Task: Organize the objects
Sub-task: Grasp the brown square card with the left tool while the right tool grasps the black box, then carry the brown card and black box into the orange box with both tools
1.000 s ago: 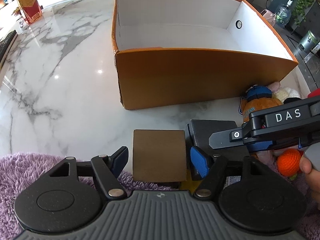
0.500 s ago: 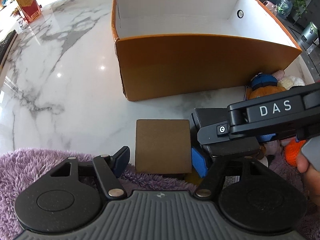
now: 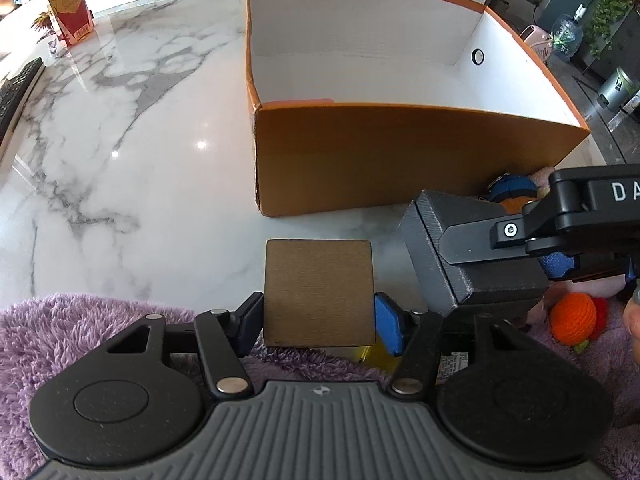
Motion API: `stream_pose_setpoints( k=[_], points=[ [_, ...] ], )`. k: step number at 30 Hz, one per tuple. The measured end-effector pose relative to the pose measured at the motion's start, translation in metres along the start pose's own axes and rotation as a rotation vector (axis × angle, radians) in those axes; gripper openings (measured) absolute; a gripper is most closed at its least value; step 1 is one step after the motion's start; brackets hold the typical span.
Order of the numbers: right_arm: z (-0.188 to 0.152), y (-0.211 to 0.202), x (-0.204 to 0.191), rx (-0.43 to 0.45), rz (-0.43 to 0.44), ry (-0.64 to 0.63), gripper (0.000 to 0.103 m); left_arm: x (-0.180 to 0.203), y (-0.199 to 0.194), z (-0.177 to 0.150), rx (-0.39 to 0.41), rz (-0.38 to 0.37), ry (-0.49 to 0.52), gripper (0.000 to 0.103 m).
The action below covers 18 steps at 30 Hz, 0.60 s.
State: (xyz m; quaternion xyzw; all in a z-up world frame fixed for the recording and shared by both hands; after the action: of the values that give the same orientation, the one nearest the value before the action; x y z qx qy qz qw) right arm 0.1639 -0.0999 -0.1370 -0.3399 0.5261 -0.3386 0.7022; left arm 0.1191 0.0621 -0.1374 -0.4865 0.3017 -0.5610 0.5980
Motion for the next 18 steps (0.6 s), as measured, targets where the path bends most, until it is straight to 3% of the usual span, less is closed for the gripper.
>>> stream_pose_setpoints(
  k=[9,18],
  points=[
    [0.006,-0.050,-0.014,0.097,0.043,-0.059,0.081,0.019,-0.043,0.010,0.065,-0.062,0.010,0.068],
    [0.022,-0.096,-0.041,0.218,0.052,-0.138,0.081,0.042,-0.078,0.032,0.150,-0.093,0.095,0.068]
  ],
)
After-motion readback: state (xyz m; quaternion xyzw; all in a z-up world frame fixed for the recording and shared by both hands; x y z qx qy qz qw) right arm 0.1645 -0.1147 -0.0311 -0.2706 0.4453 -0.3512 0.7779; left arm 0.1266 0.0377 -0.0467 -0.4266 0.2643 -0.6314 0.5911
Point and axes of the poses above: each gripper's, at about its wrist camera, not at the fingertips, and y roughly the way its jaws point, x to its right, z to its top, the point moved 9 cm from there along y, roughly the way its jaws point, and after that the axes turned 9 degrees about -y, right-handed, at the moved point
